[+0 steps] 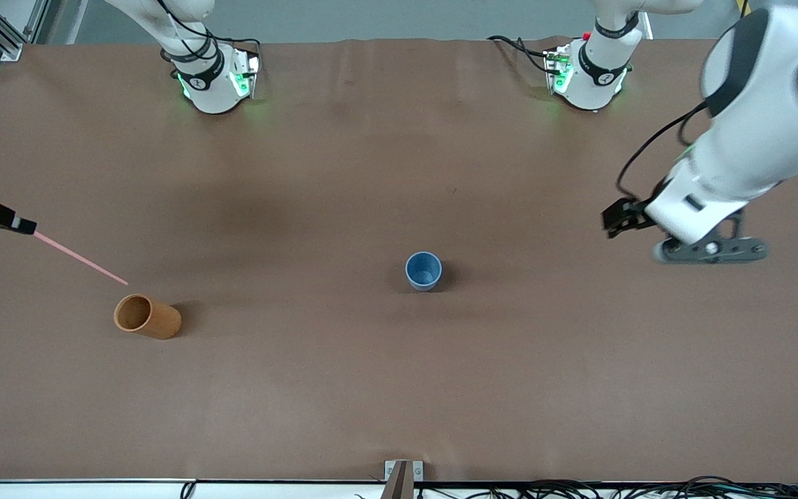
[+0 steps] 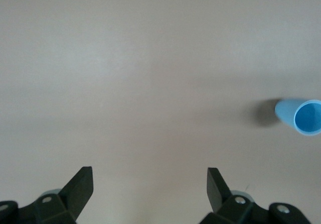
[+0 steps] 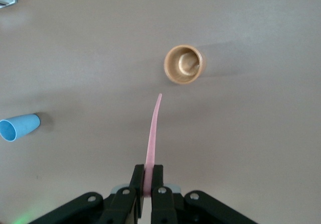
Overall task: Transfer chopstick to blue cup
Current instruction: 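Carry the pink chopstick with the right gripper over the blue cup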
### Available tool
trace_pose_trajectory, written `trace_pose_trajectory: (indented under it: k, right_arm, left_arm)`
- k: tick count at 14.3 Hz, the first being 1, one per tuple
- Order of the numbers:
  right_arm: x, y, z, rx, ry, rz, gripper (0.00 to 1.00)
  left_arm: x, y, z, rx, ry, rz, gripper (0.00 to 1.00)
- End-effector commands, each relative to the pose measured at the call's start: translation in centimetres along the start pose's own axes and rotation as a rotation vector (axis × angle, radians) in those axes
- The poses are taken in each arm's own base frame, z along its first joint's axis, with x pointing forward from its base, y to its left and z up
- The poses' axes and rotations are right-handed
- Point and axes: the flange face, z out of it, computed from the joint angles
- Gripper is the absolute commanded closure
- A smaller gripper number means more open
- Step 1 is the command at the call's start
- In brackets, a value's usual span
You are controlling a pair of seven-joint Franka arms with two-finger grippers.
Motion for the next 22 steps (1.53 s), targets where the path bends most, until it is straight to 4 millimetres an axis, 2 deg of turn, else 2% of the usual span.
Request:
trace_pose_trajectory:
  k: [1,3,4,5,7,9,10,12,16,20,22]
  right_arm:
    - [-2.1,-11.6,-0.4,-0.161,0.025,0.051,0.98]
    - [-4.3,-18.9,1.2,-0.189,0.039,0.101,0.98]
    - [-5.9,-23.1,2.3,-0.190,0.050,0.133,0.98]
    - [-7.5,-26.6,3.2,-0.190,0.055,0.156,0.98]
    - [-11.3,-34.3,3.6,-0.146,0.123,0.151,0.97]
    - [-13.1,-39.9,6.8,-0.099,0.165,0.186,0.96]
    - [-14.1,-43.2,9.3,-0.072,0.180,0.189,0.96]
    - [-15.6,-48.0,13.8,-0.021,0.203,0.188,0.97]
    - [-17.5,-53.2,20.8,-0.023,0.279,0.117,0.97]
    - [-19.3,-55.1,25.4,-0.096,0.304,0.056,0.97]
    - [-19.8,-55.4,26.5,-0.113,0.314,0.036,0.97]
  left_arm:
    - [-2.7,-3.3,-3.2,-0.027,0.011,0.052,0.00]
    - [-4.8,-4.0,-5.1,-0.023,0.036,0.060,0.00]
    - [-5.4,-4.2,-5.3,-0.022,0.039,0.059,0.00]
    - [-5.2,-4.4,-5.3,-0.021,0.039,0.056,0.00]
    - [-4.4,-4.0,-5.9,-0.013,0.056,0.050,0.00]
    - [-4.0,-4.4,-6.6,-0.013,0.070,0.053,0.00]
    - [-4.0,-4.5,-6.7,-0.013,0.074,0.058,0.00]
    - [-4.0,-4.3,-6.7,-0.022,0.073,0.050,0.00]
    - [-4.2,-4.9,-6.9,-0.028,0.074,0.041,0.00]
    - [-4.2,-5.0,-6.5,-0.012,0.068,0.037,0.00]
    - [-4.2,-5.0,-6.5,-0.017,0.067,0.032,0.00]
